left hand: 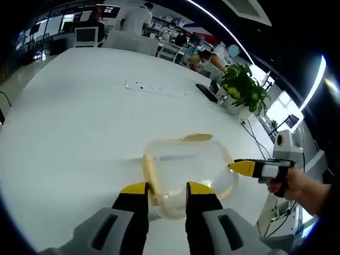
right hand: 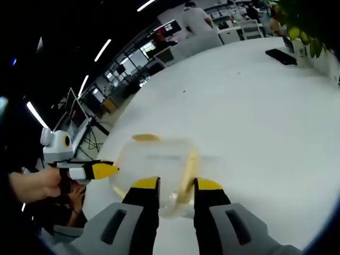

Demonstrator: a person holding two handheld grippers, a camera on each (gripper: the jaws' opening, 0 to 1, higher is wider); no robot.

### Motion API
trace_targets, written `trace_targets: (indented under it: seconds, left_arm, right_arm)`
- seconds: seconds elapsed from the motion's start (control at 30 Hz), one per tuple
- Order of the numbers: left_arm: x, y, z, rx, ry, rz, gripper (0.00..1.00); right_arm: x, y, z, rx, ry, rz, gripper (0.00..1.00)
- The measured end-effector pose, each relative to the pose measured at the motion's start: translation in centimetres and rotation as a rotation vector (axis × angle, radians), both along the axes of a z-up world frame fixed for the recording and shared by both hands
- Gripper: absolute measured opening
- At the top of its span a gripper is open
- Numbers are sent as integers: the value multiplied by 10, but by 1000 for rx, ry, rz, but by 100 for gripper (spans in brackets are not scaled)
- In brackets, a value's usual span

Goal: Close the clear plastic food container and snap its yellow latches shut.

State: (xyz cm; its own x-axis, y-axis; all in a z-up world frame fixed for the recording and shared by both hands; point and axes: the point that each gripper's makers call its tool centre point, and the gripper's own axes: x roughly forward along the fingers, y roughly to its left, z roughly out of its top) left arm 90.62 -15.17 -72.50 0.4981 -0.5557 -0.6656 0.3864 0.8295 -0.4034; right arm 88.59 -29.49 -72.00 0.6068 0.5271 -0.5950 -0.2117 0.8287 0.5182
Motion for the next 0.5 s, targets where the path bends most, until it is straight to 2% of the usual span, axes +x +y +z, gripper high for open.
trace_targets:
  seconds: [0.37,0.43,0.5]
  left_arm:
    - [-6,4,2,-18,11,18,21]
    - [-7,4,2,-15,8,12,21]
    - [-6,4,4,9,-24,-22,21]
  right_arm:
    - [-1,1,1,-10,-3,15,23]
    - [0,1,1,-11,-2,21,23]
    - [0,1,2,-28,-16,40,23]
